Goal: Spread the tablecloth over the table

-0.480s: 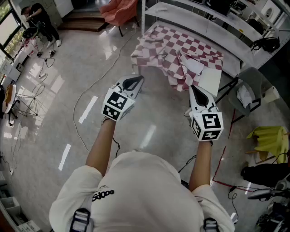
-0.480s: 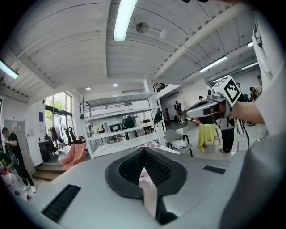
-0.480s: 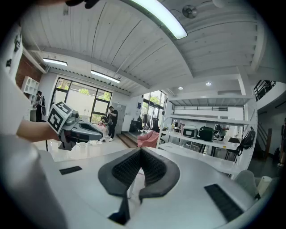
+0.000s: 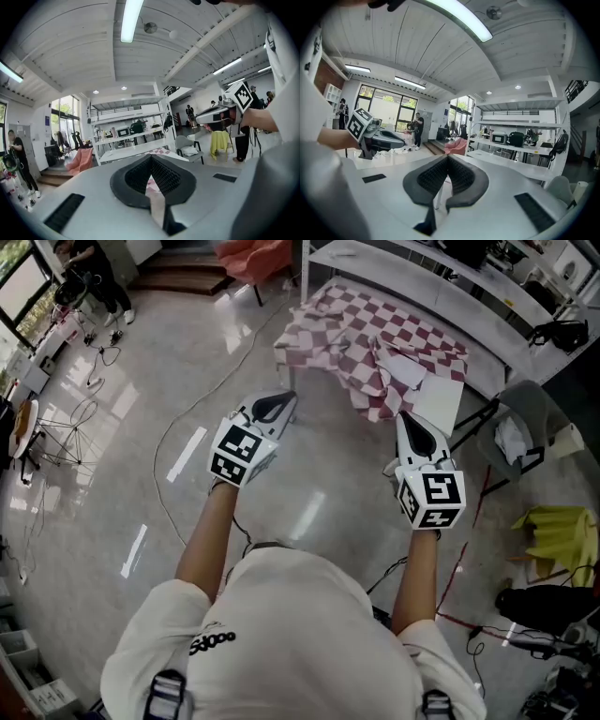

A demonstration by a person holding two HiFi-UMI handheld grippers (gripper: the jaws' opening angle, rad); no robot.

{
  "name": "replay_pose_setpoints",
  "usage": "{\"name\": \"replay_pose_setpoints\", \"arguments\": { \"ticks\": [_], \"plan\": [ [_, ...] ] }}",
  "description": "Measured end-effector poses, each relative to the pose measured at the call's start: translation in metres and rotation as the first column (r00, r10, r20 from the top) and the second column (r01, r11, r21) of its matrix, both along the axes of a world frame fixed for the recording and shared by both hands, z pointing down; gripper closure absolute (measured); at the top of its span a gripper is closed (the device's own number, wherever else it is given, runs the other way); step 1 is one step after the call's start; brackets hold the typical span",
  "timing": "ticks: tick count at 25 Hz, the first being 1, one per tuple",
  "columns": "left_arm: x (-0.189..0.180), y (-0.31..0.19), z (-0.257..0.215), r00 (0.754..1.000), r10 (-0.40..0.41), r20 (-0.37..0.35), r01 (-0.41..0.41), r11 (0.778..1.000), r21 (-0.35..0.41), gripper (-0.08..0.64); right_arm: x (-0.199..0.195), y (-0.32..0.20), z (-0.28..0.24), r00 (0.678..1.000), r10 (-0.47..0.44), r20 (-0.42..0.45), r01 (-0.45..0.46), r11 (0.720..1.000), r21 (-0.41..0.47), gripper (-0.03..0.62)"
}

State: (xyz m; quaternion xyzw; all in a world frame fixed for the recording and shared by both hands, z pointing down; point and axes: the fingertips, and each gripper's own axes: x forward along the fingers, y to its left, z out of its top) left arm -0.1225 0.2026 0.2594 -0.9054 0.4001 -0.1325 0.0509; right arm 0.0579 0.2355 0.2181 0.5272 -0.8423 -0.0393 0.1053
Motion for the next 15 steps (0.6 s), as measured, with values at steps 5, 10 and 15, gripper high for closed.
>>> {"name": "replay_pose_setpoints", "arguments": {
  "ticks": [5,10,15],
  "plan": [
    [0.010,0.007,0.010,1.000,-0.030,0.005,0.030,0.999,-0.014,0.534,0.015,0.003,0.005,1.000,-0.017,0.001,0.017,1.000,-0.007,0.571],
    [0.016,-0.001,0.019,0.999,-0.048,0.006,0.048,0.998,-0.027,0.534,0.027,-0.007,0.016,1.000,-0.020,-0.002,0.020,1.000,-0.021,0.571],
    [0.012,-0.034,0.025,0.999,-0.047,0.000,0.047,0.999,-0.026,0.534,0.026,-0.039,0.024,1.000,-0.012,-0.003,0.012,1.000,-0.028,0.571]
  ]
}}
